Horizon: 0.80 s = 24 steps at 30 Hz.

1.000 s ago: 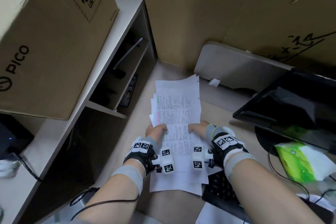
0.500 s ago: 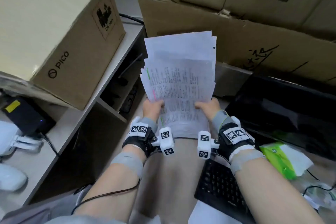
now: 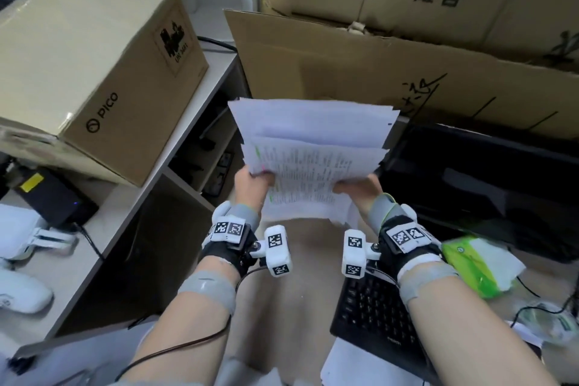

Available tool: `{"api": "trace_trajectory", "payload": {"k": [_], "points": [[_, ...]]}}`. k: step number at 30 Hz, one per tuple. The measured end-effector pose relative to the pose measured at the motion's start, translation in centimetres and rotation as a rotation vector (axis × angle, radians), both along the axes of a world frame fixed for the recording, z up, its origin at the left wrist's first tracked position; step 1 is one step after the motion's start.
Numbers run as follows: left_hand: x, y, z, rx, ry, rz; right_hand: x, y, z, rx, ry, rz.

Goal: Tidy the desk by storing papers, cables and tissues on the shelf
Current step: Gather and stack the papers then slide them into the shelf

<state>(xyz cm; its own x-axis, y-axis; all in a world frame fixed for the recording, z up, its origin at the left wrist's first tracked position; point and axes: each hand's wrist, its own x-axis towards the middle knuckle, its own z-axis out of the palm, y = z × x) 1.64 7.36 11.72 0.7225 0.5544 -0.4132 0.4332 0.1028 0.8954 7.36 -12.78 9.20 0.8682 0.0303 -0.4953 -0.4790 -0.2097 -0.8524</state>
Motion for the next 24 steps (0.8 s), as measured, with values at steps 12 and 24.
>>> {"api": "trace_trajectory", "payload": {"k": [12,24], "points": [[-0.3,1.4,-3.2,0.095,0.082,-0.184,0.4,0.9,-2.2,-0.050,-0.043,-0.035],[1.0,3.0,-3.1,0.094,-0.074,-0.070,0.6,1.9,-2.3,0.036,0.028,-0.137]]}}
